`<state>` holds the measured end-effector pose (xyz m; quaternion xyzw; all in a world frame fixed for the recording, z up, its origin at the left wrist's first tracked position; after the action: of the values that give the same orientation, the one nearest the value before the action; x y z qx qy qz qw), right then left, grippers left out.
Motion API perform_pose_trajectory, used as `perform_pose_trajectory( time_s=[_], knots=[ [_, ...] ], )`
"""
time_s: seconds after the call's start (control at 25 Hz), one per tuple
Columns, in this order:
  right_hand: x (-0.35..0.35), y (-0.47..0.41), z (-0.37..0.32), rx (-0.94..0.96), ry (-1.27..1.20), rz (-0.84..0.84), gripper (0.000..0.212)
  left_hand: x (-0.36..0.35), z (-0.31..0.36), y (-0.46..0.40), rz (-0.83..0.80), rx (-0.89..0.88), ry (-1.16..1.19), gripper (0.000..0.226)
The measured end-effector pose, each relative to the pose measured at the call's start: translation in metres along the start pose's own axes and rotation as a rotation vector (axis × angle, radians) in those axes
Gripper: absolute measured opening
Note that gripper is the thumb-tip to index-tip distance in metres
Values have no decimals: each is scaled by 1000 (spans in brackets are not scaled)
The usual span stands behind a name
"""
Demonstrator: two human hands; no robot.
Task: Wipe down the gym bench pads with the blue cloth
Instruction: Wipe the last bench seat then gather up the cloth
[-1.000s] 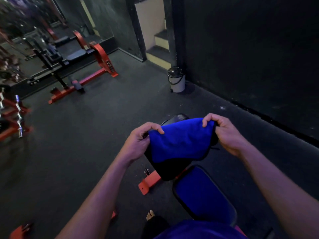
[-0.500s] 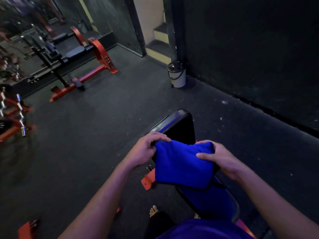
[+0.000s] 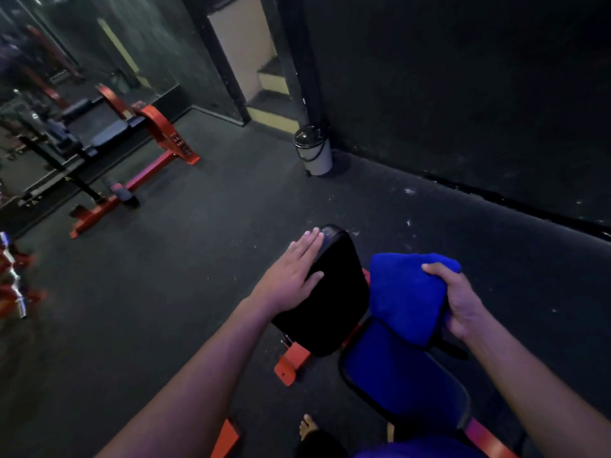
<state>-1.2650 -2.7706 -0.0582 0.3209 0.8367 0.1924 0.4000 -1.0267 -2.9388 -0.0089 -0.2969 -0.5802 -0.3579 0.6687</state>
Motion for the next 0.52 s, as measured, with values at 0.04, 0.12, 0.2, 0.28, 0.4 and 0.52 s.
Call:
perform_pose_trajectory(
  time_s=[0.04,0.12,0.2,0.28,0.4,0.52],
  knots=[
    [-1,-6,0,43,14,32,25,-2,-2,-13,-31,-56,-40,73],
    [-4,-20,-3,131,55,120,22,-10,-6,-36,-109,-149,-95,72],
    [-10,-38,-7,238,143,172,12,-23,-11,-49,-152,-193,-136,71],
    [-27,-58,-12,380,261,132,8,-34,-17,-51,-98,-221,-177,69],
    [-71,-86,-6,587,483,-7,17,-39,-22,-42,56,-227,-107,55],
    [-111,-125,27,601,582,-173,28,-40,-26,-45,163,-189,26,48]
  ],
)
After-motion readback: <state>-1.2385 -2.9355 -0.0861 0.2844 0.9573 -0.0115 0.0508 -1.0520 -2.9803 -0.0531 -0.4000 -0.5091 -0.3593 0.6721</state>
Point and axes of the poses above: each hand's wrist, its own y-axis away from the middle knuckle, its own x-axis out of the back of the hand, z = x × y, the point moved 3 cm from there along -y, towards the middle knuckle, and after that the axes turned 7 degrees about -y, right-handed, at the moved point
